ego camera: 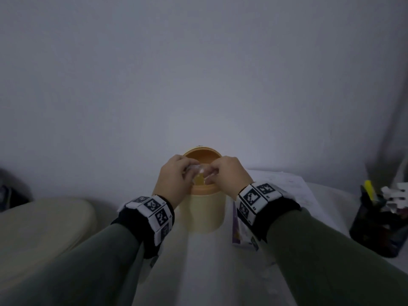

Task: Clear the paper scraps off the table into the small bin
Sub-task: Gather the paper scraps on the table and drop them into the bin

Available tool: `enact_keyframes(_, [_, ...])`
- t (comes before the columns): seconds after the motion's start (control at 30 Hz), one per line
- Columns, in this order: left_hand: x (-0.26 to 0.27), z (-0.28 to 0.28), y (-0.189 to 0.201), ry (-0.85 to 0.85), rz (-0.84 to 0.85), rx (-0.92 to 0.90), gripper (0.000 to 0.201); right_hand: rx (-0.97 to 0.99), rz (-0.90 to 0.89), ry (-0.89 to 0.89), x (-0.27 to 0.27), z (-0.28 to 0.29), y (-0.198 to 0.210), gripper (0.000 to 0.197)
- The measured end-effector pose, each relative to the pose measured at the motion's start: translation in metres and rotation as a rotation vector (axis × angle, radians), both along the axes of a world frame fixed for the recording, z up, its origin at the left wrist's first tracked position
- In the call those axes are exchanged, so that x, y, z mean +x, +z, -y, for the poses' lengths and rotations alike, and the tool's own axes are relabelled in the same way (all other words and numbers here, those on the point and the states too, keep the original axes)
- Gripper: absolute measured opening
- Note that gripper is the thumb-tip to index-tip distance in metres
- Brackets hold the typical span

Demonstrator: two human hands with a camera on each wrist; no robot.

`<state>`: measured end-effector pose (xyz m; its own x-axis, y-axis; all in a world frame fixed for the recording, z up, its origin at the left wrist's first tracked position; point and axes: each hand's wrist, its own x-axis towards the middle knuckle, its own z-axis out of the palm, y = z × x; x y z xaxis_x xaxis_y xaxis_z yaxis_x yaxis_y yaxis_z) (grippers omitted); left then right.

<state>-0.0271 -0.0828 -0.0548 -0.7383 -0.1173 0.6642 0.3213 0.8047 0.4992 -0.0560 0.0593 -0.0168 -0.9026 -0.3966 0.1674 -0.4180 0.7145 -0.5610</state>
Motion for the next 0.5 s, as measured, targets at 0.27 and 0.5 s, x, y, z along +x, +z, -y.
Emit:
enact_keyframes(0.27, [-0.001,0.003,-0.003,0.016,0.076,0.203,0.011,0.017,-0.009,-0.029,-0.005,0.004,-0.011,0.027])
enact_keyframes(0.5, [0.004,-0.001,0.001,-0.008,0.122,0.236,0.01,-0.039,-0.03,-0.021,-0.007,0.005,-0.014,0.027])
